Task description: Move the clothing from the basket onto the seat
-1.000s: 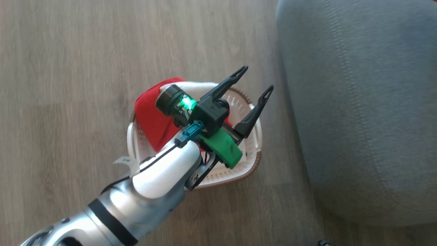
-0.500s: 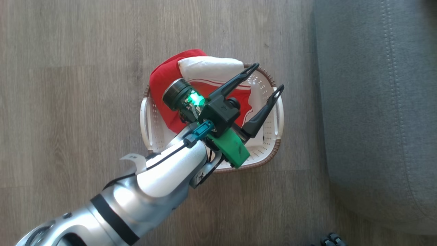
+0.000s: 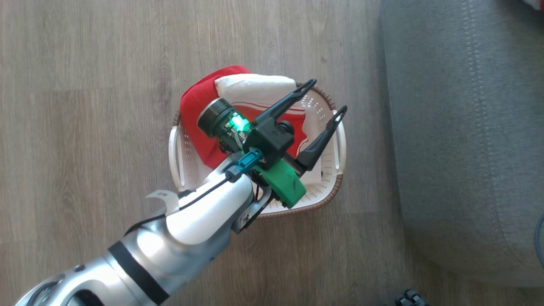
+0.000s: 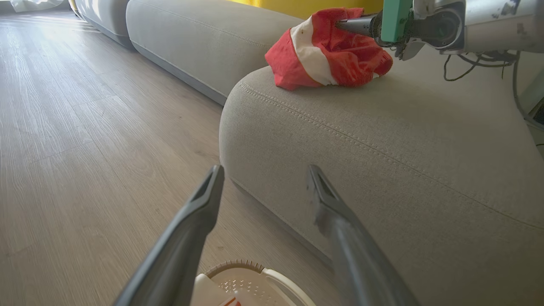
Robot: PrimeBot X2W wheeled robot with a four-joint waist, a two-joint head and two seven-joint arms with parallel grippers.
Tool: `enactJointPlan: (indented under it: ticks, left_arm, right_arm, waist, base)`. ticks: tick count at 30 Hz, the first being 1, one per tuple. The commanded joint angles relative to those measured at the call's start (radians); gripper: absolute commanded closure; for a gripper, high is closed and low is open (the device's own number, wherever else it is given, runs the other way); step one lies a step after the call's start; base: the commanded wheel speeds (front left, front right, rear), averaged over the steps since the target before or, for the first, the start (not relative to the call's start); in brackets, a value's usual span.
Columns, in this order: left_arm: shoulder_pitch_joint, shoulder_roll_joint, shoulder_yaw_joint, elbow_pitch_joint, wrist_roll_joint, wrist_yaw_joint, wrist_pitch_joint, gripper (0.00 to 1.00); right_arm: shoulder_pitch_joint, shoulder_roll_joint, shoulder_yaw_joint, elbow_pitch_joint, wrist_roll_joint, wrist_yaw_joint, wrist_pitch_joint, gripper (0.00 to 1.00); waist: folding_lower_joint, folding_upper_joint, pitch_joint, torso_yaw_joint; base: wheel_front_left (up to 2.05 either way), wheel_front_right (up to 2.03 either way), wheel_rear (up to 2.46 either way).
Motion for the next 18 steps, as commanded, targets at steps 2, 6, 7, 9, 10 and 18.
enactJointPlan:
  ticks: [2, 6, 7, 9, 10, 18]
  left_arm:
    - [-0.009, 0.019, 0.024, -0.019, -0.013, 0.003, -0.007, 0.00]
    - [0.014, 0.030, 0.039, -0.005, -0.034, 0.008, -0.019, 0.00]
    - [0.022, 0.031, 0.044, -0.001, -0.040, 0.010, -0.022, 0.00]
    - [0.037, 0.033, 0.055, 0.004, -0.053, 0.016, -0.029, 0.00]
    - [0.047, 0.036, 0.064, 0.007, -0.062, 0.020, -0.034, 0.00]
    - [0.127, 0.066, 0.139, 0.014, -0.118, 0.050, -0.057, 0.00]
  right_arm:
    - [0.039, 0.013, 0.010, -0.043, -0.001, 0.000, -0.009, 0.00]
    - [0.108, 0.040, 0.039, -0.090, 0.028, 0.000, -0.009, 0.00]
    - [0.129, 0.044, 0.049, -0.102, 0.037, 0.000, -0.009, 0.00]
    - [0.167, 0.051, 0.073, -0.133, 0.056, 0.000, -0.009, 0.00]
    - [0.185, 0.054, 0.088, -0.147, 0.065, 0.000, -0.009, 0.00]
    - [0.271, 0.075, 0.235, -0.255, 0.142, 0.000, -0.009, 0.00]
  waist:
    - [-0.0001, 0.0000, -0.023, -0.016]
    - [-0.0001, 0.0000, -0.070, -0.031]
    - [-0.0001, 0.0000, -0.085, -0.033]
    - [-0.0001, 0.0000, -0.115, -0.036]
    - [-0.0001, 0.0000, -0.134, -0.038]
    - [-0.0001, 0.0000, -0.267, -0.034]
  base:
    - [0.00, 0.00, 0.00]
    - [0.00, 0.00, 0.00]
    - [0.00, 0.00, 0.00]
    - [0.00, 0.00, 0.00]
    - [0.00, 0.00, 0.00]
    - [0.00, 0.00, 0.00]
